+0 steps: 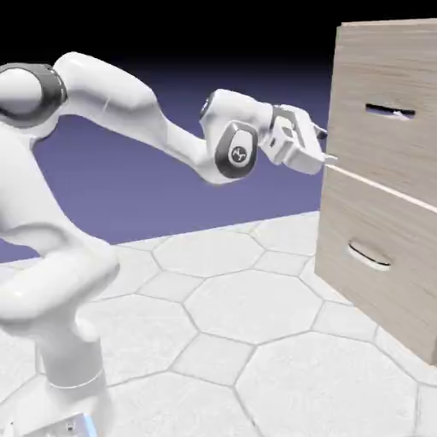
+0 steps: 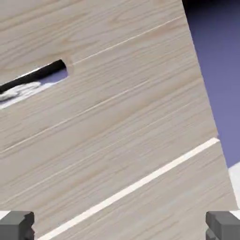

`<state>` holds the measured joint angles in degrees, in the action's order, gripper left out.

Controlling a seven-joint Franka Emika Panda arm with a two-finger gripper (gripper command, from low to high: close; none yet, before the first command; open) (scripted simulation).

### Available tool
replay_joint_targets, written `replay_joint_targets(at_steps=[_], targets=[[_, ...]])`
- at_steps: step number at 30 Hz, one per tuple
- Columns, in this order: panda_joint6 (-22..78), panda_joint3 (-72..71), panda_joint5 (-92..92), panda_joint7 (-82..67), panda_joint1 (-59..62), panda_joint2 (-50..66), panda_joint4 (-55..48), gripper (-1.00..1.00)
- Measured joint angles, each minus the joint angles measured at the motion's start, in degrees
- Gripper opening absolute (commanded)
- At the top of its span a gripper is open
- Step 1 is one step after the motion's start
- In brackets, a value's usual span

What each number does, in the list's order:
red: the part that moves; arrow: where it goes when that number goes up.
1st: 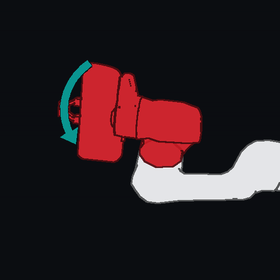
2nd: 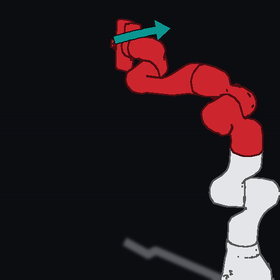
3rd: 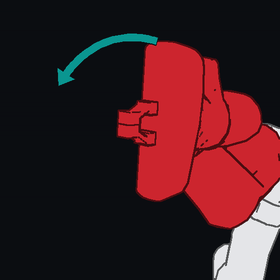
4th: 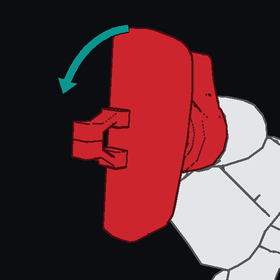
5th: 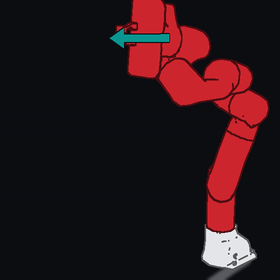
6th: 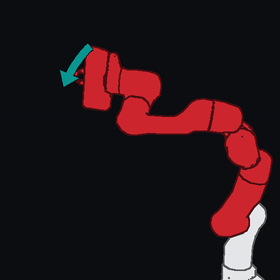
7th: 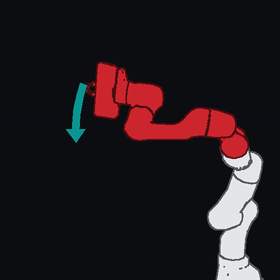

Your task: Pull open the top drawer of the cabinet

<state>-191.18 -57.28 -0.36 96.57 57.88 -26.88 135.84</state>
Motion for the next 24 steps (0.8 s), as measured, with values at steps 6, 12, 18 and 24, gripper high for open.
replay_joint_targets(at_steps=[6, 12, 18, 24], targets=[[-3.65, -12.19, -0.08, 11.51, 12.46, 1.23, -5.35, 0.0], [-7.31, -24.37, -0.15, 23.02, 24.92, 2.46, -10.71, 0.0], [-10.96, -36.56, -0.23, 34.53, 37.38, 3.69, -16.06, 0.0], [-14.61, -48.74, -0.31, 46.04, 49.84, 4.92, -21.41, 0.0]])
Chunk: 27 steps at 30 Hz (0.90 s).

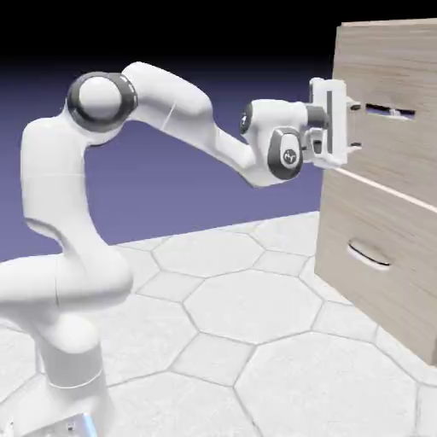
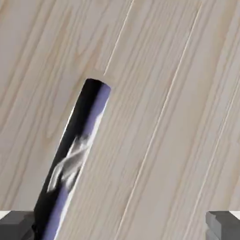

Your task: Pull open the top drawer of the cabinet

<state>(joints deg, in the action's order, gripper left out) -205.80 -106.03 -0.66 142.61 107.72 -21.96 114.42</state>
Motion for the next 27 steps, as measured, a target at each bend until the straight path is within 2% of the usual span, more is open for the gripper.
replay_joint_targets(at_steps=[6, 13, 14, 16, 27], targets=[[-3.58, -11.94, -0.07, 11.28, 12.21, 1.2, -5.25, 0.0], [-0.51, -20.75, -4.61, 18.17, 24.67, -4.8, -16.03, 0.0], [-0.01, -22.16, -5.34, 19.28, 26.66, -5.76, -17.76, -1.0], [-0.01, -22.16, -5.34, 19.28, 26.67, -5.76, -17.76, -1.0], [-5.07, -6.53, 4.14, 4.93, 3.86, 5.14, 0.21, -1.0]])
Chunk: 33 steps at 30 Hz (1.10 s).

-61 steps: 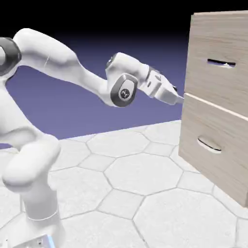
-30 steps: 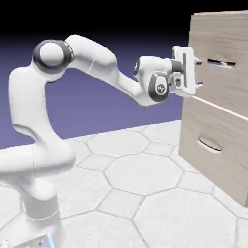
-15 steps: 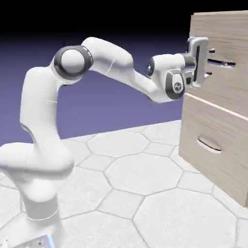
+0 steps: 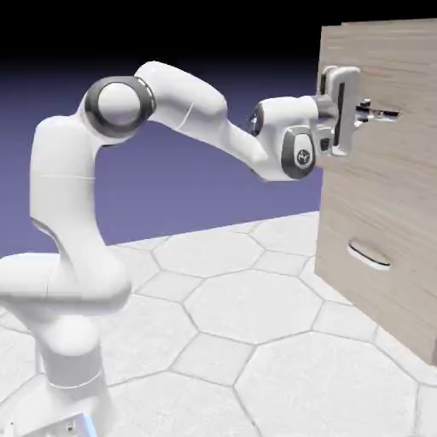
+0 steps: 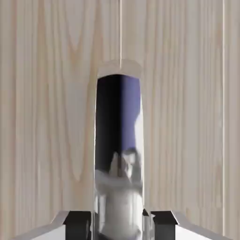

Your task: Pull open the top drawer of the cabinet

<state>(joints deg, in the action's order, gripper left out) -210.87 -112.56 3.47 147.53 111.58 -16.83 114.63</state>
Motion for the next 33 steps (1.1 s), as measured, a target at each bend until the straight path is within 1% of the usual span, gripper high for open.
replay_joint_targets(at_steps=[5, 11, 18, 26, 29, 33], targets=[[-1.34, 7.13, 4.94, -7.32, -10.39, 4.05, 4.76, -1.0], [-2.6, 16.25, 10.27, -15.15, -22.85, 7.93, 8.18, -1.0], [-3.16, 30.15, 10.8, -15.7, -37.32, 8.1, 10.8, -1.0], [-4.07, 44.18, 15.14, -22.04, -53.94, 10.56, 12.24, -1.0], [-4.11, 50.33, 14.39, -20.69, -59.77, 9.43, 13.6, -1.0], [-3.75, 58.62, 9.18, -12.36, -65.66, 3.73, 18.41, -1.0]])
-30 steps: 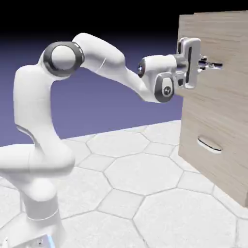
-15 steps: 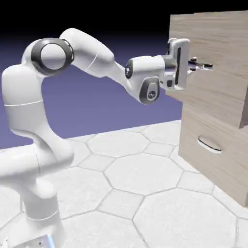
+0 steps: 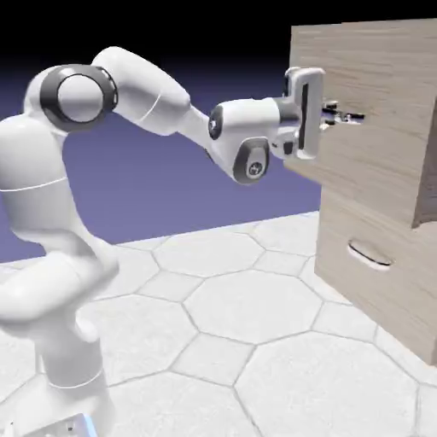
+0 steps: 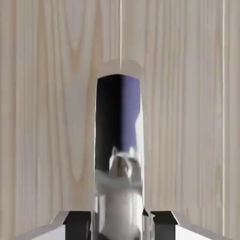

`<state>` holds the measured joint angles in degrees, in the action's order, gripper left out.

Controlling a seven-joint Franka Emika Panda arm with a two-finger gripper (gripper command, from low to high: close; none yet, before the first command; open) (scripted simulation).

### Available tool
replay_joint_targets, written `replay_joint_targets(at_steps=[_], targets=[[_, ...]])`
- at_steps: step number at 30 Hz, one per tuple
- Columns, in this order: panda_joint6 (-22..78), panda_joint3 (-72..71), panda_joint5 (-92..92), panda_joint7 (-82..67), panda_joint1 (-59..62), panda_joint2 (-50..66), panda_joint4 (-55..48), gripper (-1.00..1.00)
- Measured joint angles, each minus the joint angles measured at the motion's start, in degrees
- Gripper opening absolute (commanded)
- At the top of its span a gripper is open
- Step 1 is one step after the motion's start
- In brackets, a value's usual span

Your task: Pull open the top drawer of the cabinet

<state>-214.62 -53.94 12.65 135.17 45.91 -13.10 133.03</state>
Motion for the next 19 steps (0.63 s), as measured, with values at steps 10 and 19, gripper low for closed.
replay_joint_targets(at_steps=[10, 19], targets=[[0.09, 17.51, -0.74, 2.42, -18.27, -8.04, 9.6, -1.0], [1.84, 29.61, 2.47, 0.49, -33.73, -20.02, 20.71, -1.0]])
